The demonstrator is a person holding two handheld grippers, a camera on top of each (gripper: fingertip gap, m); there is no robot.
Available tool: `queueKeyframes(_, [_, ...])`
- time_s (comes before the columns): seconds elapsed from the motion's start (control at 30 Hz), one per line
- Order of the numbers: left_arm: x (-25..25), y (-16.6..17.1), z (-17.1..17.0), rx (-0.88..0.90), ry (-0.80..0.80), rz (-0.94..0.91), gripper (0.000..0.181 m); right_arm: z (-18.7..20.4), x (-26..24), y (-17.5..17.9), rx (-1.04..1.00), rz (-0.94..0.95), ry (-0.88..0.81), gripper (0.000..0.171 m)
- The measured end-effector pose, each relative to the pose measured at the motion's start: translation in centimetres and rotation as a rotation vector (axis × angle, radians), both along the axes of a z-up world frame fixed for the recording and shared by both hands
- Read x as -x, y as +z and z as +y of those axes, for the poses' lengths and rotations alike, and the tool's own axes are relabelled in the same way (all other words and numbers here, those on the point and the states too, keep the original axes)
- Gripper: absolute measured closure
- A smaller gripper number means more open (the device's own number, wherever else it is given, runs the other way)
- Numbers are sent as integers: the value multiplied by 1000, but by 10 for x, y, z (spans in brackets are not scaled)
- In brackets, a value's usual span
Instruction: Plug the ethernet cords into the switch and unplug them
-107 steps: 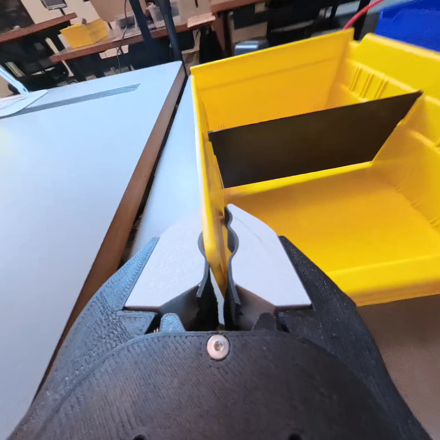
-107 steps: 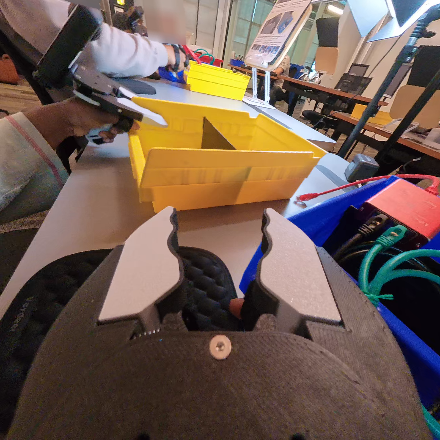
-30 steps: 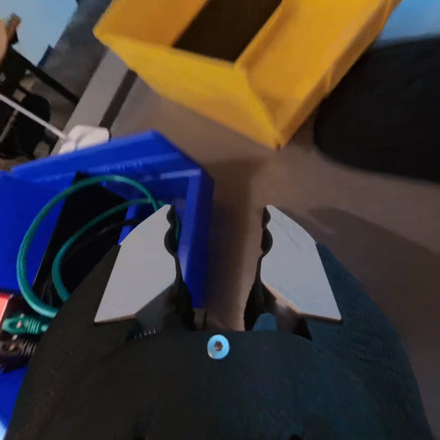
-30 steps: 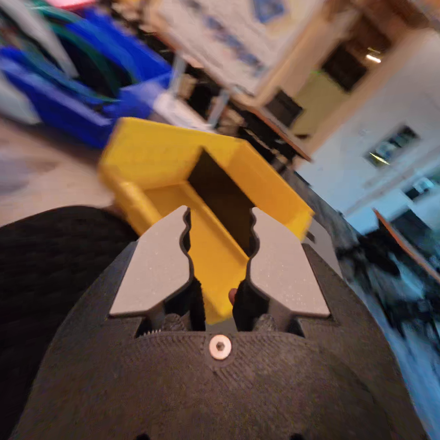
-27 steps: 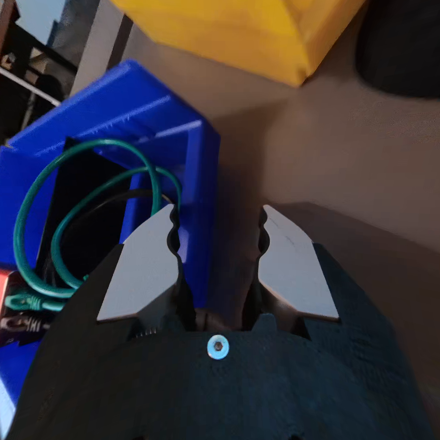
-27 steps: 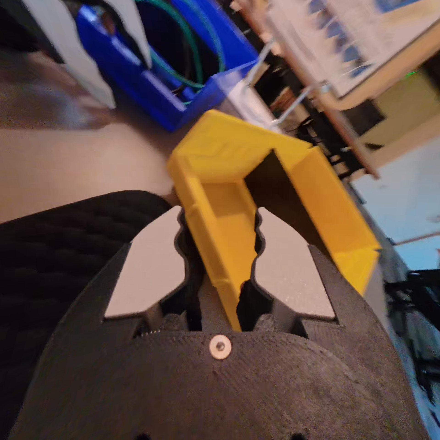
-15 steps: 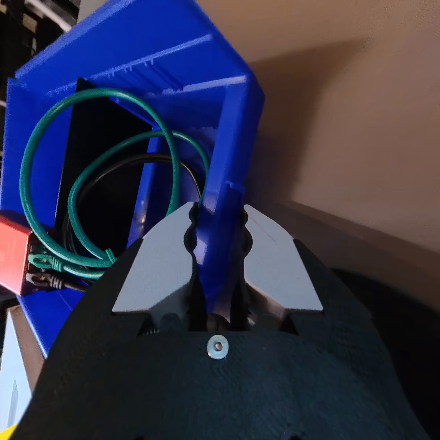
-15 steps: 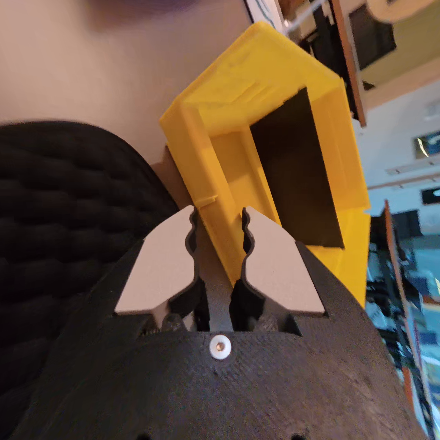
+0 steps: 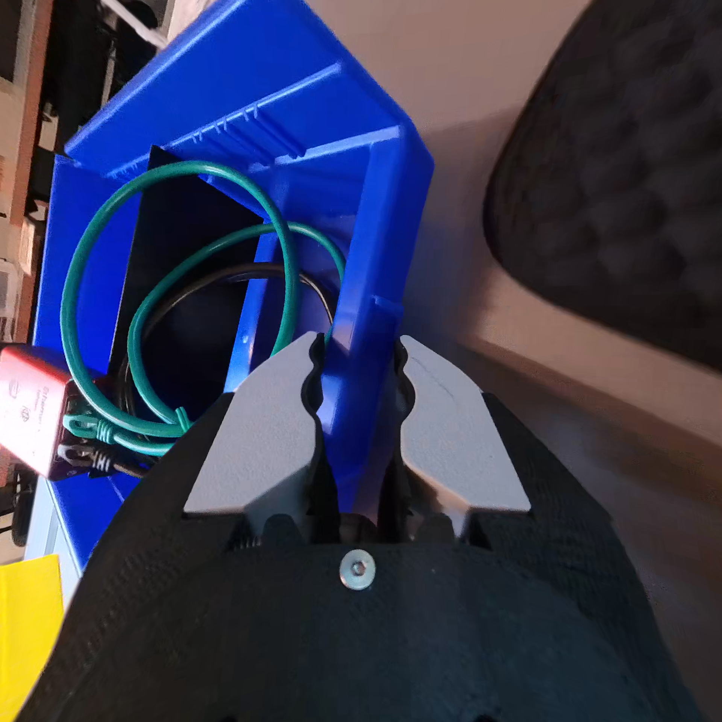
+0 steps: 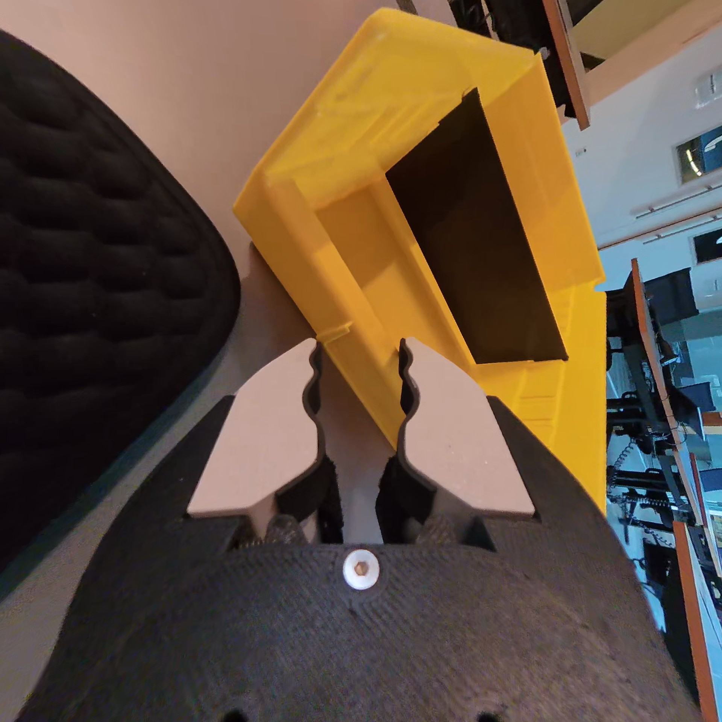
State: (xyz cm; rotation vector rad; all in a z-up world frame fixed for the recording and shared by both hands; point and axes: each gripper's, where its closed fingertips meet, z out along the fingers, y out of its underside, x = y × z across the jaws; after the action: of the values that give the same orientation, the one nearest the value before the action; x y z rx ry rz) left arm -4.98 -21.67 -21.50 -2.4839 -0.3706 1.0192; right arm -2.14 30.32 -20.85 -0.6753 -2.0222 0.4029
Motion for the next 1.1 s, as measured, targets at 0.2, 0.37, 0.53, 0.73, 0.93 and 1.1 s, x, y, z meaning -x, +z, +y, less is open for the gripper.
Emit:
queueKeyframes(0.2, [-44, 2, -38, -33, -112, 77, 147, 20, -24, 0, -35, -61, 18, 133])
queueKeyframes(0.37, [-74, 2, -49, -51, -178, 47, 147, 32, -61, 0, 26, -127, 53, 132])
queueKeyframes(0.53, [-94, 2, -55, -67, -168, -51, 146, 27, -95, 3, 213, -236, 71, 129])
queueKeyframes(0.73, [-117, 34, -28, -425, -179, -242, 119, 5, -97, 48, 298, -24, 176, 116])
queueKeyframes(0.93, [-80, 136, -43, -729, 16, 230, 115, -11, -102, 164, 594, 566, 304, 113])
queueKeyframes(1.1, [-28, 155, -103, -862, 534, 387, 107, -9, -109, 183, 636, 680, 305, 117])
